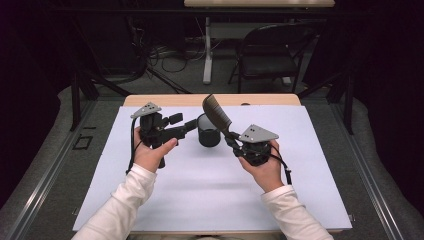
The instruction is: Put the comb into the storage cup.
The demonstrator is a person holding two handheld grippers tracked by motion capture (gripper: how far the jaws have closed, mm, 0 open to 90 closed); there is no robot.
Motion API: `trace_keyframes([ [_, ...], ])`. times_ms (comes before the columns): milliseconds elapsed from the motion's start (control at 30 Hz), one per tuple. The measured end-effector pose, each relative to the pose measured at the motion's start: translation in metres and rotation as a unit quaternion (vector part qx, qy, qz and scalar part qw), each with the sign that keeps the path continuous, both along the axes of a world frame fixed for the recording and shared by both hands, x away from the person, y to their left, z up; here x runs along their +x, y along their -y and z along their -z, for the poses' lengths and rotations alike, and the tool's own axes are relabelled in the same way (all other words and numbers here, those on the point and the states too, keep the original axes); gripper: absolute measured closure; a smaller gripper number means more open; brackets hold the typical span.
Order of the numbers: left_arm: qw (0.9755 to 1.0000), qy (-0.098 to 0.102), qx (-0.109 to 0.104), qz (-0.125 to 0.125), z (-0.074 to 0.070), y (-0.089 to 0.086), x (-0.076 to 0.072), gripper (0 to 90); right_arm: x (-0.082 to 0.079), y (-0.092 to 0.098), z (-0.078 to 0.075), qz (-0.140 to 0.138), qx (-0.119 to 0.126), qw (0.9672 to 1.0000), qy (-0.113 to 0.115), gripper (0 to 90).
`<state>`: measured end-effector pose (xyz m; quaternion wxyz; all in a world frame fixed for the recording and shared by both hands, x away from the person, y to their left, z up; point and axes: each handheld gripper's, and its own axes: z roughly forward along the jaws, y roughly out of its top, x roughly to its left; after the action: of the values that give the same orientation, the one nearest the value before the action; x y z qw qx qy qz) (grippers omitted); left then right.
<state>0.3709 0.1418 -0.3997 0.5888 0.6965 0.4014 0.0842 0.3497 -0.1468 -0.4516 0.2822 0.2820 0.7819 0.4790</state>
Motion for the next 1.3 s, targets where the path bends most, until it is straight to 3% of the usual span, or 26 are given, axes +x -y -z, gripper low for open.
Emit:
trace_keyframes([
  [467, 0.9996, -0.023, -0.014, 0.005, -0.003, 0.006, 0.009, 35.1, 0.000, -0.002, 0.002, 0.000, -0.001, 1.0000, 0.000, 72.9],
  [733, 0.9996, -0.026, -0.014, 0.001, -0.005, 0.010, 0.012, 35.1, -0.001, -0.003, 0.002, -0.001, -0.001, 1.0000, 0.001, 72.9],
  [867, 0.9992, -0.033, -0.020, 0.009, -0.007, 0.011, 0.014, 40.2, -0.001, -0.004, 0.003, -0.002, -0.003, 1.0000, 0.001, 72.9],
  [1300, 0.9991, -0.035, -0.018, 0.017, -0.010, 0.020, 0.018, 42.1, -0.002, -0.005, 0.003, -0.004, -0.004, 1.0000, 0.004, 72.9],
])
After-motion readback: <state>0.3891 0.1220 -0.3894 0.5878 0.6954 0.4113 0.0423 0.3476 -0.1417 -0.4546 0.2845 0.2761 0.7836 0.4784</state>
